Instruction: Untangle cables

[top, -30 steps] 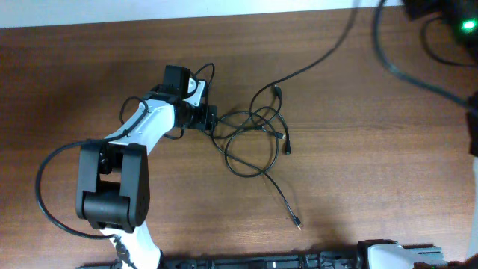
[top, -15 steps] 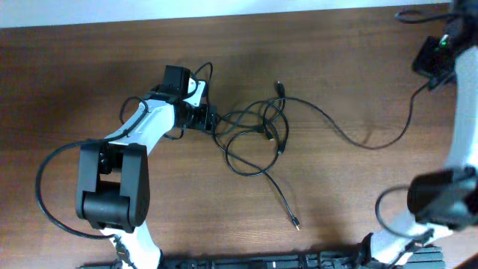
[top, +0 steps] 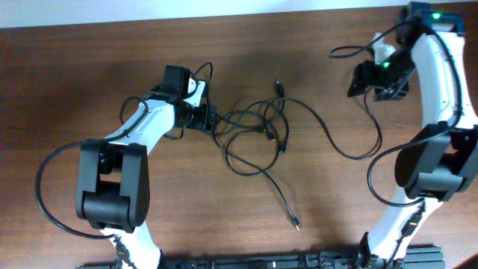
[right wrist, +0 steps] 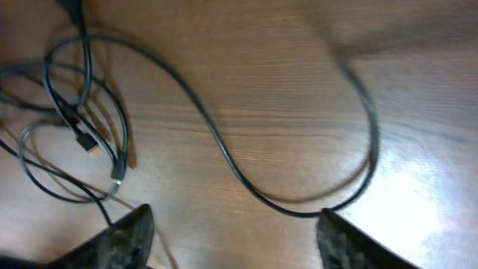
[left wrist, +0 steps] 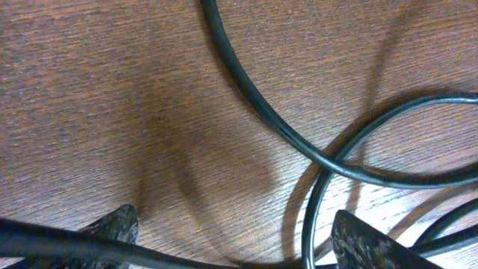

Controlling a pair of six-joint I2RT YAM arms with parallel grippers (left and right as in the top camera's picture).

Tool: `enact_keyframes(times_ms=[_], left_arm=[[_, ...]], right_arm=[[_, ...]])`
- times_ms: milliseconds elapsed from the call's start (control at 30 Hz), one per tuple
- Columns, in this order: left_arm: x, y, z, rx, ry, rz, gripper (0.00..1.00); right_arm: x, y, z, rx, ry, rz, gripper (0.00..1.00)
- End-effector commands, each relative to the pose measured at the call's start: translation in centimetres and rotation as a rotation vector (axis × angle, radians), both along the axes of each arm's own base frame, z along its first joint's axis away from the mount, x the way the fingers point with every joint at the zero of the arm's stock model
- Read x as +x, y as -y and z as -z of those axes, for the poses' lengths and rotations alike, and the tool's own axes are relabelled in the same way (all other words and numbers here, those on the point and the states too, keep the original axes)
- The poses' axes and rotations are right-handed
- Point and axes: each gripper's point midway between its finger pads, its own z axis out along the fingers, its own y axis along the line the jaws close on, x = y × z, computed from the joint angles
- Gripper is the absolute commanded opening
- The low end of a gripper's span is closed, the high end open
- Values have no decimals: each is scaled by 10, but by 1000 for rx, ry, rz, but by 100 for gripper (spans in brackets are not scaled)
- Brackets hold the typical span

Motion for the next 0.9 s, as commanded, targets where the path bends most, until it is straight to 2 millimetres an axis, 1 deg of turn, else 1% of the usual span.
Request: enact_keyframes(times_ms=[0, 67, 100, 200, 300, 333, 367, 433, 567, 600, 667, 700, 867], left_arm=[[-1, 3, 2, -9, -12, 4, 84], [-1, 3, 2, -10, -12, 4, 84], [-1, 3, 2, -10, -12, 4, 84], [-2, 3, 3, -9, -15, 4, 84], [-3, 3, 3, -8, -19, 4, 84], [-3, 3, 3, -8, -19, 4, 84], [-3, 3, 3, -8, -19, 4, 84], [-3, 3, 3, -8, -19, 4, 84], [-3, 3, 3, -8, -19, 4, 83], [-3, 3, 3, -8, -19, 4, 83], [-3, 3, 3, -8, -19, 4, 84], [-3, 3, 3, -8, -19, 4, 84], [-3, 3, 3, -8, -20, 4, 84]], right_arm=[[-11, -14, 24, -33, -56, -82, 71], [-14, -22, 46, -56, -69, -116, 71], [-14, -26, 52, -57, -66, -126, 71], [-12, -41, 82, -61, -41, -164, 70], [-18, -56, 110, -63, -28, -206, 69], [-18, -61, 117, -64, -17, -219, 69], [-17, -67, 126, -70, 3, -236, 65], [-15, -68, 136, -109, 28, -255, 57], [-16, -68, 149, -157, 46, -275, 53], [-17, -67, 150, -164, 44, -276, 46], [-19, -67, 151, -165, 36, -276, 15], [-20, -67, 151, -165, 31, -274, 4], [-25, -66, 149, -165, -6, -194, 4]])
